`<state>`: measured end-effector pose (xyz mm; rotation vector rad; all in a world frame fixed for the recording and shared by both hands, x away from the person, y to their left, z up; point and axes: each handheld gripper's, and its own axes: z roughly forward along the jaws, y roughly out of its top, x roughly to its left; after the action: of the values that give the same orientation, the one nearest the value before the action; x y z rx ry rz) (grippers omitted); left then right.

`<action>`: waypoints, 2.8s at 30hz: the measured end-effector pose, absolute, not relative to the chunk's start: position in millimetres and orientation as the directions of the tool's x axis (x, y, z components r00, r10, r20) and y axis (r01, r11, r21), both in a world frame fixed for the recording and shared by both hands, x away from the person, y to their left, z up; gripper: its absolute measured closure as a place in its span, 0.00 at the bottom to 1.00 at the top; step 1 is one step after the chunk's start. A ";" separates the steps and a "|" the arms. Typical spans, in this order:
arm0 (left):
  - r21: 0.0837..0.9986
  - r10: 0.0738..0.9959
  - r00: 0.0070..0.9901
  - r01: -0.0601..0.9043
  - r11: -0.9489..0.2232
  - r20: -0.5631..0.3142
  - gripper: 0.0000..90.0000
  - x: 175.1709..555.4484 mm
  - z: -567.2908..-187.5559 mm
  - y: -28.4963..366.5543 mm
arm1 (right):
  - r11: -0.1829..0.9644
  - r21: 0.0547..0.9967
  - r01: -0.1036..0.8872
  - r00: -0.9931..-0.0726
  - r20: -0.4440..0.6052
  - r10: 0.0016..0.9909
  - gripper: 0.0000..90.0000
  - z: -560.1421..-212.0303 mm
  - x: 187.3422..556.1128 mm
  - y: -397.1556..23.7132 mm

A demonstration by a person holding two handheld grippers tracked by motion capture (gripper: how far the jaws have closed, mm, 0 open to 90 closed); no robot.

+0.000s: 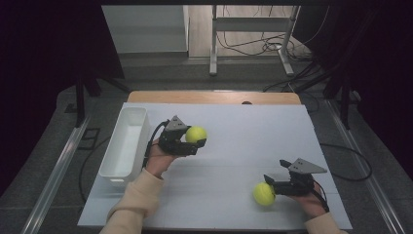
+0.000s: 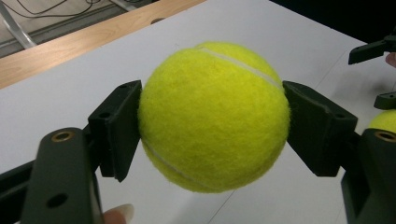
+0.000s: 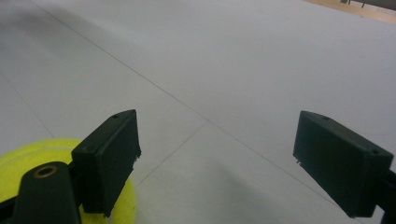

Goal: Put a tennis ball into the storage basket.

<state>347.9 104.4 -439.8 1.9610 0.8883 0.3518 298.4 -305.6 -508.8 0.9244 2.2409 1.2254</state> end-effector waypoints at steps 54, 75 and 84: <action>0.871 0.753 0.646 0.433 -0.232 -0.120 0.28 343.7 -421.3 143.4 | 0.392 0.850 0.351 -0.690 -0.048 0.723 0.17 -508.5 298.1 -305.7; 0.884 0.793 0.595 0.434 -0.175 -0.135 0.28 343.7 -415.8 168.0 | 0.391 0.850 0.353 -0.690 -0.046 0.723 0.17 -508.5 298.0 -305.7; 0.886 0.814 0.559 0.443 -0.136 -0.155 0.28 344.3 -414.6 183.2 | 0.391 0.852 0.349 -0.690 -0.048 0.722 0.17 -508.6 298.3 -305.4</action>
<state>344.3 183.2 -414.6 1.7680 1.0427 0.4530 298.3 -305.4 -508.6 0.9219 2.2416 1.2249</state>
